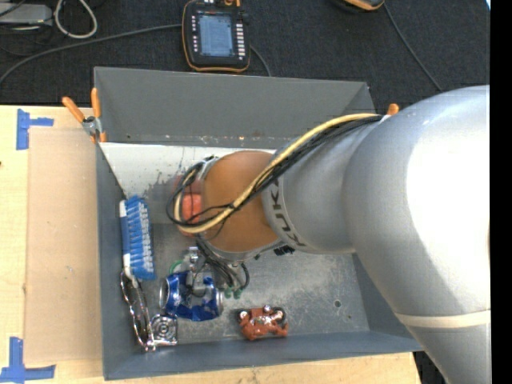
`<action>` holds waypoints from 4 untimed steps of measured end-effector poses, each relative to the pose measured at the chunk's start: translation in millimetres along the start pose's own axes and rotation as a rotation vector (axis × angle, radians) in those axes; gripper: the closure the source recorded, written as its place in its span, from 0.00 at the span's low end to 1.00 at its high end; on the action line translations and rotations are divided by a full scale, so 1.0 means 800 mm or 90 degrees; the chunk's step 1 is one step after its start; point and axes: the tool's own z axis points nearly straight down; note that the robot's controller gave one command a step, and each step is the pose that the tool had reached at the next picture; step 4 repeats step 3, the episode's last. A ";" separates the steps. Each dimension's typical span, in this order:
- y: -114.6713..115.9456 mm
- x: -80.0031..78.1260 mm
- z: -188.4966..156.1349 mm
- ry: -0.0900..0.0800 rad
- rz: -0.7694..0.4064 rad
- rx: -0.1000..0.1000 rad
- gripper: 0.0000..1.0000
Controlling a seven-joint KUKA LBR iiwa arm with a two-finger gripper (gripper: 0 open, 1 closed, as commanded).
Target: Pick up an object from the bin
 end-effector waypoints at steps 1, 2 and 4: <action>-0.001 0.003 -0.031 0.005 0.001 0.001 1.00; 0.000 0.001 -0.064 0.006 0.001 0.001 1.00; 0.000 -0.001 -0.089 0.003 0.001 0.000 1.00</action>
Offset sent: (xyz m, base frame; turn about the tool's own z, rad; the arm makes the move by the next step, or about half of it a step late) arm -0.0022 -0.0010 0.0191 0.0003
